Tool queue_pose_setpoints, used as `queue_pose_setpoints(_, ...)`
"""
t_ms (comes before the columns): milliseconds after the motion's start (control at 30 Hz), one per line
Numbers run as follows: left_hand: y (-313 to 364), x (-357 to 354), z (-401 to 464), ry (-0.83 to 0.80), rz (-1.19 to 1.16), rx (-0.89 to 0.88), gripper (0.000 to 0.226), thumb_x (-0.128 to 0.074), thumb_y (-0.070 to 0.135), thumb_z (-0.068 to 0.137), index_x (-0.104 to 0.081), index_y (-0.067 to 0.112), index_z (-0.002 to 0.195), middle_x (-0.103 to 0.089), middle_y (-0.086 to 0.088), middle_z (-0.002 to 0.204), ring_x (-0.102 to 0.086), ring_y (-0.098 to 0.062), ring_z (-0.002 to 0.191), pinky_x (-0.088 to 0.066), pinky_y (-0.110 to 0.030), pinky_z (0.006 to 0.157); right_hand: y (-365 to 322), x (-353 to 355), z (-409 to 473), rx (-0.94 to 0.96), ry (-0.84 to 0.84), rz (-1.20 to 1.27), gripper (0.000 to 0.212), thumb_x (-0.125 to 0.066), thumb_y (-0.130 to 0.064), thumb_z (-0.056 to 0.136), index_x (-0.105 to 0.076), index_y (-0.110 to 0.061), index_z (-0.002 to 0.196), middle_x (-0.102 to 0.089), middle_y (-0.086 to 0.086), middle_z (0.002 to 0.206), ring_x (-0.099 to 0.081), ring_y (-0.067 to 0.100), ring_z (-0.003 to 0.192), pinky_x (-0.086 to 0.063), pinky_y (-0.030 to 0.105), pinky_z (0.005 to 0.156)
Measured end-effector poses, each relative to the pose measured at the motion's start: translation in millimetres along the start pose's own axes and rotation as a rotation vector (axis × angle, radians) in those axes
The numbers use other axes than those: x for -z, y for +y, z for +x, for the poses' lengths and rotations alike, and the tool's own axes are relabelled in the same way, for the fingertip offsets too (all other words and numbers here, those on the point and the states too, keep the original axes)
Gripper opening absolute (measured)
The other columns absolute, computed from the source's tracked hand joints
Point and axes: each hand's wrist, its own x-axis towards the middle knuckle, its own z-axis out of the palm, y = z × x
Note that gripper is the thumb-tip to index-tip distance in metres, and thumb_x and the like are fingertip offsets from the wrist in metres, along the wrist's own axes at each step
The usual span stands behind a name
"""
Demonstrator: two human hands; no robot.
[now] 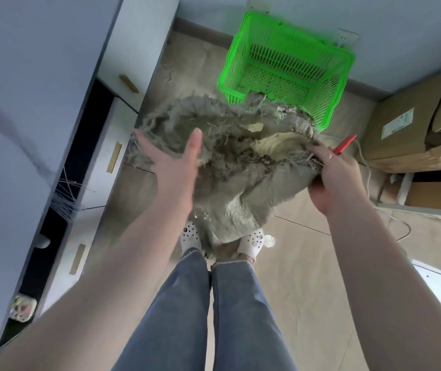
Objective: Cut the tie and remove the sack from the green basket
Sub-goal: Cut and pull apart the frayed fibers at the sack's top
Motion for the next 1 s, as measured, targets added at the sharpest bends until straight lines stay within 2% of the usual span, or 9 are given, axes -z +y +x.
queue_pose_setpoints(67,-17,-13,-15,-0.097,0.179,-0.086,0.107,-0.073,0.049,0.076,0.004,0.044,0.15,-0.008,0.005,0.163,-0.015,-0.023,0.148,-0.011,-0.057,0.114,0,-2,-3,-0.012,-0.074,-0.031,0.012,-0.065,-0.003,0.088,-0.059,0.0,0.098,-0.069,0.015,0.087,-0.069,0.024,0.077,-0.06,0.036,0.078)
queue_pose_setpoints(167,-40,-32,-20,-0.386,0.492,-0.127,0.077,-0.054,0.085,0.06,-0.038,0.061,0.131,-0.041,-0.004,0.146,-0.037,-0.035,0.135,-0.029,-0.063,0.109,3,-3,-8,-0.002,-0.16,-0.105,0.024,-0.065,-0.009,0.09,-0.056,0.001,0.109,-0.069,0.012,0.086,-0.07,0.021,0.075,-0.06,0.038,0.077)
queue_pose_setpoints(267,-55,-40,-9,-0.603,0.905,-0.143,0.045,-0.053,0.074,0.076,-0.055,0.054,0.116,-0.033,-0.02,0.15,-0.012,-0.044,0.143,-0.008,-0.06,0.116,5,-1,-9,0.033,-0.185,-0.102,0.024,-0.066,-0.01,0.089,-0.054,-0.001,0.108,-0.067,0.013,0.089,-0.069,0.019,0.075,-0.058,0.034,0.074)
queue_pose_setpoints(400,-57,-36,-2,-0.42,0.947,-0.247,0.01,-0.06,0.051,0.087,-0.059,0.041,0.086,-0.046,-0.018,0.143,-0.014,-0.039,0.145,-0.004,-0.05,0.117,0,8,-11,0.119,-0.116,0.002,0.03,-0.067,-0.005,0.088,-0.04,-0.018,0.088,-0.052,0.001,0.072,-0.059,0.009,0.059,-0.051,0.023,0.063)
queue_pose_setpoints(467,-60,-33,-1,-0.406,0.857,-0.274,0.019,-0.062,0.048,0.087,-0.058,0.041,0.104,-0.044,-0.017,0.146,-0.011,-0.037,0.146,0.001,-0.051,0.117,2,13,-15,0.143,-0.102,-0.006,0.037,-0.066,0.0,0.088,-0.035,-0.019,0.085,-0.047,-0.001,0.069,-0.056,0.008,0.057,-0.051,0.022,0.062)
queue_pose_setpoints(567,-63,-34,-15,-0.554,0.885,-0.296,0.06,-0.064,0.049,0.085,-0.037,0.053,0.138,-0.005,-0.021,0.161,0.019,-0.04,0.145,0.017,-0.047,0.106,18,14,-22,0.104,-0.126,-0.066,0.041,-0.059,0.013,0.086,-0.034,-0.019,0.087,-0.05,0.005,0.073,-0.053,0.01,0.05,-0.046,0.021,0.054)
queue_pose_setpoints(700,-61,-40,-23,-0.439,0.88,-0.361,0.019,-0.065,0.041,0.087,-0.069,0.037,0.104,-0.001,-0.02,0.161,0.015,-0.035,0.147,0.01,-0.044,0.115,25,13,-22,0.059,-0.12,-0.002,0.04,-0.056,0.015,0.087,-0.033,-0.018,0.086,-0.045,0.007,0.069,-0.044,0.011,0.044,-0.043,0.02,0.049)
queue_pose_setpoints(833,-59,-40,-21,-0.326,0.805,-0.389,0.011,-0.065,0.037,0.088,-0.069,0.027,0.091,-0.003,-0.018,0.162,0.01,-0.03,0.149,0.001,-0.045,0.116,17,18,-17,0.097,-0.045,0.039,0.04,-0.057,0.013,0.087,-0.033,-0.019,0.084,-0.045,0.004,0.061,-0.043,0.013,0.05,-0.048,0.019,0.053)
queue_pose_setpoints(1000,-49,-43,-30,-0.189,0.697,-0.383,0.01,-0.064,0.034,0.091,-0.068,0.024,0.091,0.004,-0.014,0.162,0.011,-0.028,0.149,-0.003,-0.042,0.116,12,22,-20,0.084,0.204,-0.442,0.047,-0.075,-0.031,0.083,-0.037,-0.015,0.106,-0.047,-0.006,0.086,-0.049,0.01,0.075,-0.045,0.026,0.068)
